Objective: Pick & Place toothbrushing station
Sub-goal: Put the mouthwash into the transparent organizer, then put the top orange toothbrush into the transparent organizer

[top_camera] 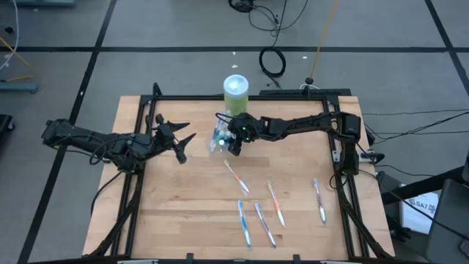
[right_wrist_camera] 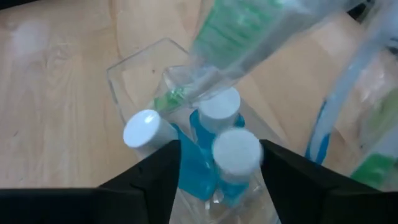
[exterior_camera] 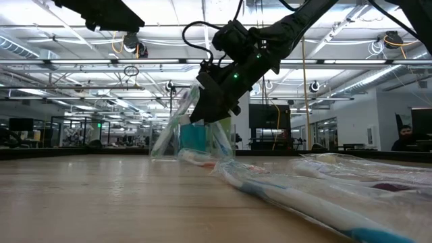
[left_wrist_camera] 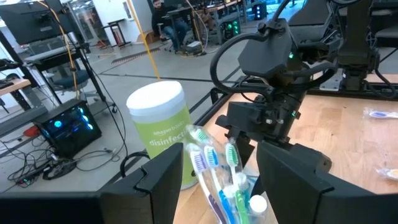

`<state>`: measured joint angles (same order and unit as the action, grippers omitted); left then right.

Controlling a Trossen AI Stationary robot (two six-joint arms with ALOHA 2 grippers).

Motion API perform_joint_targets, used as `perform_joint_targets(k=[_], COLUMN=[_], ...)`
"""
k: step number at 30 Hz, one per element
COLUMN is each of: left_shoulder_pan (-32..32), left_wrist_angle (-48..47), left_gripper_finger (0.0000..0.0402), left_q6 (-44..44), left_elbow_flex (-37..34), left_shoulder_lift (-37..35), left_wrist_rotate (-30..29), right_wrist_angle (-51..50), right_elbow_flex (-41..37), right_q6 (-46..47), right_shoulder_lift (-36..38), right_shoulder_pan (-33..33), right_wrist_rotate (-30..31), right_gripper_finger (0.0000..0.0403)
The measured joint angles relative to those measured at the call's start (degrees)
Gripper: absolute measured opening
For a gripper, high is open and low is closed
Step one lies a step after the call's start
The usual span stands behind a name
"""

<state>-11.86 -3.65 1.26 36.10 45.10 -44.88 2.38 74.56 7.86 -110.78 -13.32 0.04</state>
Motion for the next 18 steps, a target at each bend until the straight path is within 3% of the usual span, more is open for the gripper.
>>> perform_joint_targets(k=[12,18], left_shoulder_pan=[0.00,0.00], left_wrist_angle=[-0.96,-1.99], left_gripper_finger=[0.0212,0.0212], left_q6=[-0.47,-2.17], left_elbow_flex=[-0.02,-0.01], left_shoulder_lift=[0.02,0.02], left_wrist_rotate=[0.00,1.88], right_wrist_angle=[2.52,-7.87], right_elbow_flex=[-0.06,0.02], right_q6=[-2.07,-4.30], right_shoulder_lift=[4.49,12.23], right_shoulder_pan=[0.65,4.08], right_wrist_rotate=[-0.11,-0.11], right_gripper_finger=[0.0209,0.0204])
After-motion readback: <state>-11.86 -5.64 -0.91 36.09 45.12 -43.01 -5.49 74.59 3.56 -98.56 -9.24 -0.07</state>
